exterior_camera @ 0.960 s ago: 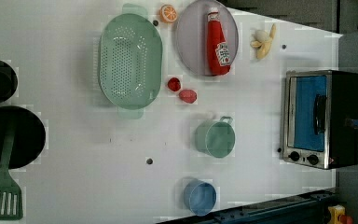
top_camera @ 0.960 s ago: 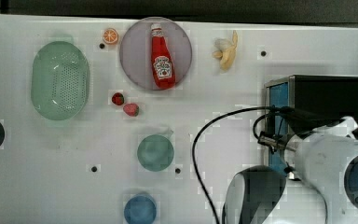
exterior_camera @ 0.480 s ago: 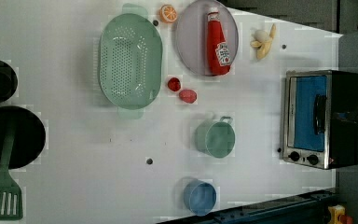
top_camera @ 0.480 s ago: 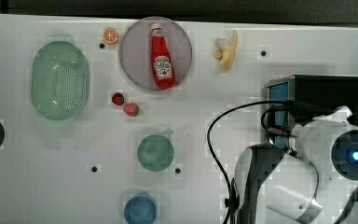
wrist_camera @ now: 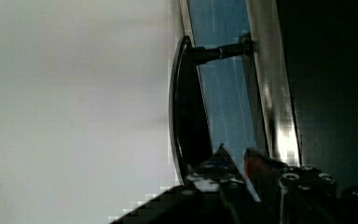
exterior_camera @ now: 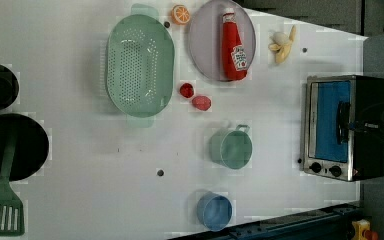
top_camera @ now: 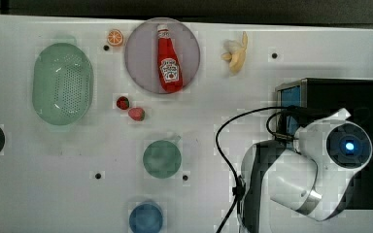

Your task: Flap open oven.

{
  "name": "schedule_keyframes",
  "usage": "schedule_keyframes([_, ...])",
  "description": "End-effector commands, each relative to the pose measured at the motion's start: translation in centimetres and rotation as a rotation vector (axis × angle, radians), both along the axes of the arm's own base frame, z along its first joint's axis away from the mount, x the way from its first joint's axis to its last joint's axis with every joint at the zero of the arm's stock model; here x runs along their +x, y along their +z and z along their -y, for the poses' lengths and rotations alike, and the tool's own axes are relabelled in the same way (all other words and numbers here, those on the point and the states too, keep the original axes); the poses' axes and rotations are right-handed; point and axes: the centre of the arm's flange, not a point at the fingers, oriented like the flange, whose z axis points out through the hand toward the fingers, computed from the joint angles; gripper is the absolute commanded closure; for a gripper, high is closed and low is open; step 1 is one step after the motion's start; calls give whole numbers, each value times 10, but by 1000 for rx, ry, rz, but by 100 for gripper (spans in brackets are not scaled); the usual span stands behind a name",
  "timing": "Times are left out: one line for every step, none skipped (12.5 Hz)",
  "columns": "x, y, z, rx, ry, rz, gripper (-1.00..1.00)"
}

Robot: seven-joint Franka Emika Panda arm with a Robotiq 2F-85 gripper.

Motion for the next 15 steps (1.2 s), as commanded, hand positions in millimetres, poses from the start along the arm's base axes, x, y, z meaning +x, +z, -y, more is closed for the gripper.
schedule_keyframes([4, -4, 3, -13, 42, 16, 65])
schedule_keyframes([5, -9, 0, -12, 48, 7, 65])
schedule_keyframes([8, -11, -4, -14, 52, 4, 65])
schedule_keyframes([9, -12, -7, -18, 56, 0, 65])
schedule_keyframes([11, -12, -12, -33, 79, -8, 65])
schedule_keyframes([14, -13, -18, -55, 94, -21, 65])
schedule_keyframes([16, -14, -25, -86, 98, -36, 65])
schedule_keyframes([18, -16, -32, -125, 104, -48, 65])
schedule_keyframes([20, -19, -43, -168, 117, -63, 65])
schedule_keyframes([23, -23, -54, -211, 127, -79, 65])
schedule_keyframes([25, -26, -66, -246, 124, -88, 65])
schedule_keyframes([26, -30, -78, -271, 112, -98, 65])
schedule_keyframes([27, -34, -88, -289, 102, -104, 65])
schedule_keyframes([29, -39, -98, -299, 102, -109, 65])
schedule_keyframes([31, -45, -109, -307, 109, -122, 65])
